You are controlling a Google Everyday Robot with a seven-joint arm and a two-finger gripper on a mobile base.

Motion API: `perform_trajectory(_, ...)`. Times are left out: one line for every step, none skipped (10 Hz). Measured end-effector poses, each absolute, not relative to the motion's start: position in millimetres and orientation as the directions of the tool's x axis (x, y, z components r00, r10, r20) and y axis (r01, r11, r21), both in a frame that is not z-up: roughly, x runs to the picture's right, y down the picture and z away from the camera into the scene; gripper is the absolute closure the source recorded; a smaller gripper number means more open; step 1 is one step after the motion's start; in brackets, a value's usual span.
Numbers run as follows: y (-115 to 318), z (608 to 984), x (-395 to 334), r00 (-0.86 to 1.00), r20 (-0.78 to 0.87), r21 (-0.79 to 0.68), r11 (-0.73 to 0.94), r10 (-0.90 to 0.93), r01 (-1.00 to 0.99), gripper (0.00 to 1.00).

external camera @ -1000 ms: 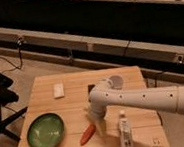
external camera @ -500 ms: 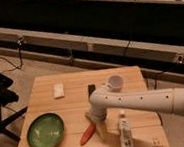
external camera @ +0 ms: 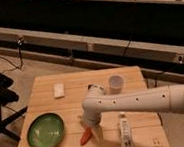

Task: Place the pepper in the ceramic bowl

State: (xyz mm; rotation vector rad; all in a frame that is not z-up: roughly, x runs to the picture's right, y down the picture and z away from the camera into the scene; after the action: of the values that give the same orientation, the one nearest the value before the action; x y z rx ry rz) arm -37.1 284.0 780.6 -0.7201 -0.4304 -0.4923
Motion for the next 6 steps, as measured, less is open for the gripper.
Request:
perform_trajectory(287,786,-40,0.788,0.547,-0.507,0.638,-0.283,0.58,0.14)
perform_trajectory(293,792,-41,0.774,0.562,-0.504,0.62,-0.292,0.601,0.26)
perform_trajectory(294,796,-42,0.768,0.57,-0.505,0.613,-0.292,0.608,0.38)
perform_trajectory(295,797,-41,0.768,0.572,-0.509,0.61,-0.287,0.607,0.49)
perform_trajectory(295,797,-41,0.769,0.572,-0.509,0.611,-0.287,0.607,0.6)
perform_trajectory(291,796,-43,0.767,0.573,-0.505,0.613,-0.289,0.608,0.73)
